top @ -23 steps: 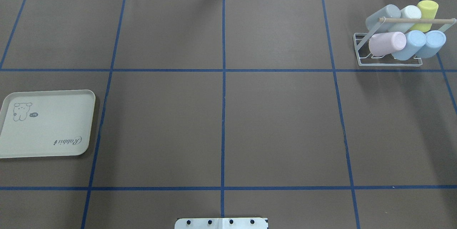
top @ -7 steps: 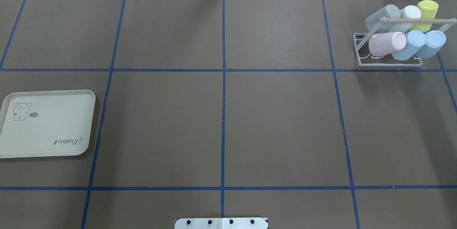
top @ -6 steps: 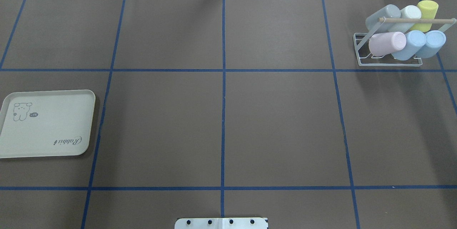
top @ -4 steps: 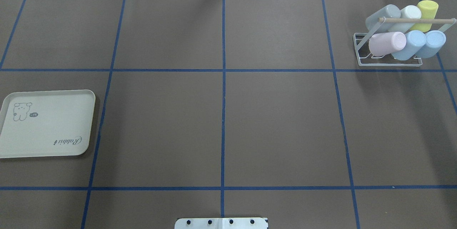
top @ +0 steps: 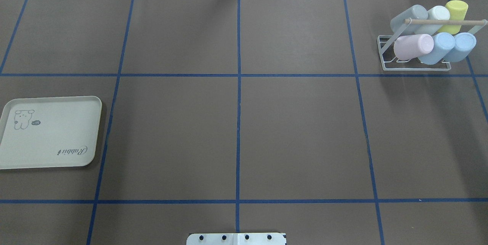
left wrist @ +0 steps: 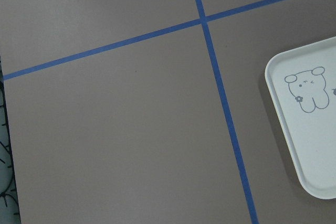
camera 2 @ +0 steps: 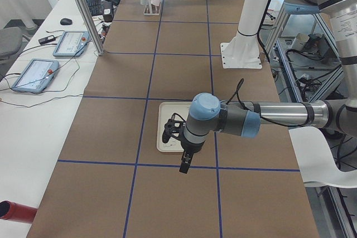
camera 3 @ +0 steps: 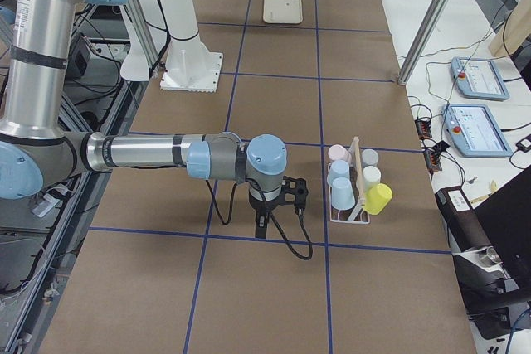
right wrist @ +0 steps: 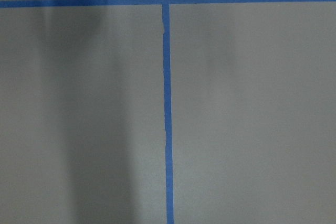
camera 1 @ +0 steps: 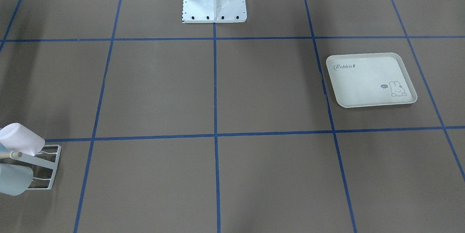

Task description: Transfer IKEA cup to right arm and place on rack

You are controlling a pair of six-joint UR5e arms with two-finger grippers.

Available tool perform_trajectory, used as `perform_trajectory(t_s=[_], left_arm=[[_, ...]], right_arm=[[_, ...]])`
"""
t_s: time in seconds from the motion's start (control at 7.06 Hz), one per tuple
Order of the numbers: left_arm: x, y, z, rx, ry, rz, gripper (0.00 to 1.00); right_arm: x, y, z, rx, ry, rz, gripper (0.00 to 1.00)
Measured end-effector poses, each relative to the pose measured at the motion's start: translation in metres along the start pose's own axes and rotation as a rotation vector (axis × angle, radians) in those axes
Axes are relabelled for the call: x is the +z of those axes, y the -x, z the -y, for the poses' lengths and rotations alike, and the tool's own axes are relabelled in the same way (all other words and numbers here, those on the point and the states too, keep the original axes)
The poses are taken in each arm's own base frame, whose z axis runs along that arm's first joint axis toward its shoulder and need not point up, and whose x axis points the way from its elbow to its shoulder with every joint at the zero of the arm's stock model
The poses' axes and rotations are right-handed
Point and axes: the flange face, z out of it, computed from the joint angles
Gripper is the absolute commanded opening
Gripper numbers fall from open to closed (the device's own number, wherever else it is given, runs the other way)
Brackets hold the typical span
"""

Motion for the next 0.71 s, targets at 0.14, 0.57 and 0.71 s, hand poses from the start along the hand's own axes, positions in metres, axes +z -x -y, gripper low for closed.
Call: perform_trajectory(t_s=[0.14,0.57,0.71], left_arm=[[0.0,0.0002,0.0,-0.001,0.0,0.002,1.0],[-0.0013,-0.0001,0.0006,0.002,-0.002,0.009,1.0],[-0.0033,-0.0012,0.0014,0.005,-0.006,0.01,1.0]], right_arm=[[0.0001,0.0,-0.0002,0.0,0.0,0.001,1.0],[0.0004,-0.0002,-0.0002,0.001,0.001,0.002,1.0],[0.0009,-0.0007,-0.0008,0.002,0.002,0.002,1.0]])
